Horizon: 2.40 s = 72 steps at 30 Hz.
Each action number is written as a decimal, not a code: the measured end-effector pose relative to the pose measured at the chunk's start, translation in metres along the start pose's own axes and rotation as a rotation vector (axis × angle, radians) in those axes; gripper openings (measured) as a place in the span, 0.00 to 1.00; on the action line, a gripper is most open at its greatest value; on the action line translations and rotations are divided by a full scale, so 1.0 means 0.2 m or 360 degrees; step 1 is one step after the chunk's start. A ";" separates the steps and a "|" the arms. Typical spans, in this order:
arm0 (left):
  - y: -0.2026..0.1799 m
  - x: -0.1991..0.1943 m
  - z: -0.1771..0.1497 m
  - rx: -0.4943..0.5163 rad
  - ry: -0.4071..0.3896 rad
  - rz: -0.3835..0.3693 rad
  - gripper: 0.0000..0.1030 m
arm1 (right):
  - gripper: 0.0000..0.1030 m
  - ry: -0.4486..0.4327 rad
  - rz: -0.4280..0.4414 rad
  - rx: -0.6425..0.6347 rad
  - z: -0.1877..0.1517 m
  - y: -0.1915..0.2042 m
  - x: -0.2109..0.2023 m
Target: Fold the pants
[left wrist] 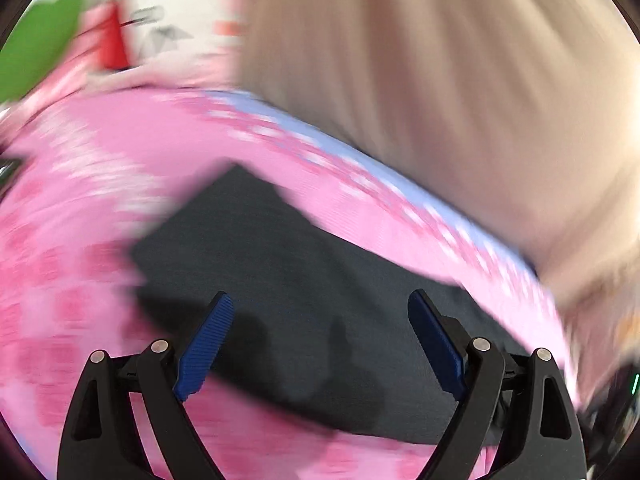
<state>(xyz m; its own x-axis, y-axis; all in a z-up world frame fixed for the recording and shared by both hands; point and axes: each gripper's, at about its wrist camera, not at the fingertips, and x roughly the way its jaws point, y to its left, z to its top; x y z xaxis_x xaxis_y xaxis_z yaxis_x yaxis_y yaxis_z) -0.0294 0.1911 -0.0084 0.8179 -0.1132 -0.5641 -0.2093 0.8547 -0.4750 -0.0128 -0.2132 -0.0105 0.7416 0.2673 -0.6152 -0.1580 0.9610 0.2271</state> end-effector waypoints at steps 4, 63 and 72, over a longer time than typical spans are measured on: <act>0.36 -0.04 0.11 -0.0390 0.0028 0.0026 0.84 | 0.58 -0.0011 0.0057 0.0201 -0.05 -0.16 -0.02; -0.56 -0.05 -0.16 0.0322 0.0350 -0.0329 0.84 | 0.15 0.0044 -0.0092 0.0441 0.06 -0.79 -0.37; -0.89 0.25 -0.35 0.0393 0.0641 -0.0411 0.84 | 0.23 0.0035 0.0003 0.0584 -0.07 -1.01 -0.36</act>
<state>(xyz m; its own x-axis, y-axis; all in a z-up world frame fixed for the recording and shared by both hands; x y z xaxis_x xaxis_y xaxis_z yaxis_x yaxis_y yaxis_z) 0.0104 -0.0014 0.0008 0.5458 -0.4791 -0.6875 0.1433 0.8617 -0.4868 -0.0435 -0.4253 -0.0230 0.7268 0.2741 -0.6297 0.0881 0.8721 0.4813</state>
